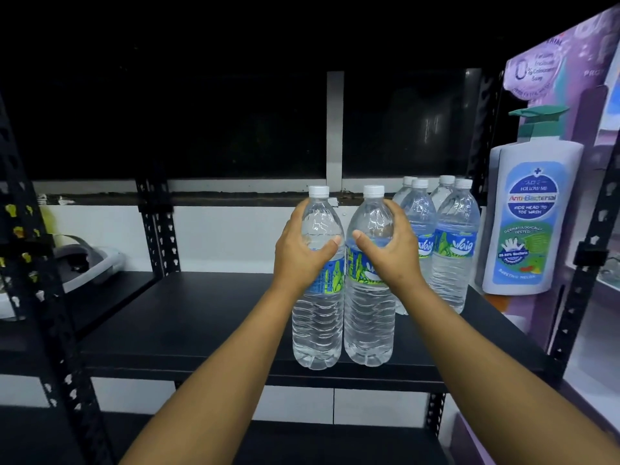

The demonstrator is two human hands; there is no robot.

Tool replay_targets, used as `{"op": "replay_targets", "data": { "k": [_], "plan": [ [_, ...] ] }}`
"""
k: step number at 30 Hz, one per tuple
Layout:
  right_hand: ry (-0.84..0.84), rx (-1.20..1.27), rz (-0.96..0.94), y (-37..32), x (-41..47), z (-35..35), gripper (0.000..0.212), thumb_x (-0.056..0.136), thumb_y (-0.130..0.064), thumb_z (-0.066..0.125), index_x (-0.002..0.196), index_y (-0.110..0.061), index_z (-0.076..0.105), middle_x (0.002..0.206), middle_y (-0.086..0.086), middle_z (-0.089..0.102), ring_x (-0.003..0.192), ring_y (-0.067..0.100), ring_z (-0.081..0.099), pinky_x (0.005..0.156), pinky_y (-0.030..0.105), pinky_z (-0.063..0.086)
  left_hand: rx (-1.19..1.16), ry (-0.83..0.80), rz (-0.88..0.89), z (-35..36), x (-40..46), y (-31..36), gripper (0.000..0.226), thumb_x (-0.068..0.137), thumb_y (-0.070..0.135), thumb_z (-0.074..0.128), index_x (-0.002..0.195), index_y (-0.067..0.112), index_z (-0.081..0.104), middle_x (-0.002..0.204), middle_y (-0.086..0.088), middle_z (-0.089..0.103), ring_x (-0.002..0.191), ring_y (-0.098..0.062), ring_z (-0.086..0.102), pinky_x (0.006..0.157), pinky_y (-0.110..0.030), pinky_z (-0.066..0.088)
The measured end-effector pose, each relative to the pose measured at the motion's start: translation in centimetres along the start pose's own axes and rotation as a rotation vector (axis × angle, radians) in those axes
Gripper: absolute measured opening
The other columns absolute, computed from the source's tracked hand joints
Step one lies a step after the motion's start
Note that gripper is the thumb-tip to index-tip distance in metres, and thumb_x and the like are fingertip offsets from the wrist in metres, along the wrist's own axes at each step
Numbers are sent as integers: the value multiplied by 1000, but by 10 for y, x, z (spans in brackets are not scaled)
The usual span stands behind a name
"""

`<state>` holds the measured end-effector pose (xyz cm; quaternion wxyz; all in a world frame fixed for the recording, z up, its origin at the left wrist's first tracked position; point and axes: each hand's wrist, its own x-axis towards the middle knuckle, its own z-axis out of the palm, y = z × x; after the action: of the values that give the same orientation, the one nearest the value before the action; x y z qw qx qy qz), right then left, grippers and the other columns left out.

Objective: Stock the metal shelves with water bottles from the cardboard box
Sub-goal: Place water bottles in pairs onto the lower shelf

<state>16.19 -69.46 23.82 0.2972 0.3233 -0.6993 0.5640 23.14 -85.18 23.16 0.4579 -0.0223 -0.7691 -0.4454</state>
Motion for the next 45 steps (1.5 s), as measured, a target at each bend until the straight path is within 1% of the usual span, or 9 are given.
{"op": "replay_targets", "data": {
  "k": [7,11,15,19,22,25,28,41,45],
  "plan": [
    [-30,25,21,0,-4,-3,81,76,-50,69,145,-25,33,145,-5,40,132,6,36,105,22,28,-13,-9,10,1,2,-3,78,80,31,76,145,31,33,134,0,55,111,-20,61,89,-29,54],
    [-94,59,72,1,-12,-7,90,72,-57,71,143,-25,25,138,-10,37,127,6,38,103,24,30,12,-17,-8,-1,0,1,83,80,35,76,146,29,26,141,0,48,122,-18,53,98,-33,48],
    [-187,46,100,11,-35,-10,102,79,-44,75,151,-36,3,158,-12,12,141,5,20,113,31,23,33,-71,-47,-1,-17,-6,93,77,52,72,149,32,16,149,2,38,131,-17,45,106,-40,44],
    [-245,12,192,24,-69,-10,111,79,-48,73,145,-49,-17,161,-11,4,144,12,21,114,39,27,25,-96,-142,3,-59,-22,100,83,46,69,152,39,-2,156,4,28,137,-13,39,109,-42,41],
    [-264,-38,247,34,-92,-11,109,78,-49,73,148,-44,-10,159,-8,18,142,14,27,112,38,31,56,-115,-201,2,-89,-33,99,83,45,71,152,40,1,154,6,31,136,-11,38,109,-39,39],
    [-262,-91,268,41,-107,-15,106,79,-47,73,151,-39,-5,159,-9,20,143,13,26,111,33,29,141,-110,-233,-3,-108,-45,98,80,43,75,152,41,9,150,7,35,135,-11,37,103,-31,37],
    [-252,-103,260,45,-113,-17,103,79,-48,72,152,-40,-1,158,-10,21,143,13,27,113,35,31,145,-110,-256,-6,-114,-49,98,78,41,78,151,42,13,147,8,40,134,-12,40,105,-36,40],
    [-262,-229,239,56,-107,-7,103,82,-56,64,151,-37,-10,159,-2,21,138,24,37,101,38,42,179,-80,-245,4,-108,-53,93,78,38,78,151,40,19,143,11,47,127,-10,49,103,-38,46],
    [-245,-231,234,61,-100,1,102,83,-53,65,152,-34,-7,158,-2,24,139,22,36,102,36,40,163,-92,-231,7,-98,-61,90,79,35,77,149,39,21,141,11,49,125,-8,50,99,-29,44]
  ]
}}
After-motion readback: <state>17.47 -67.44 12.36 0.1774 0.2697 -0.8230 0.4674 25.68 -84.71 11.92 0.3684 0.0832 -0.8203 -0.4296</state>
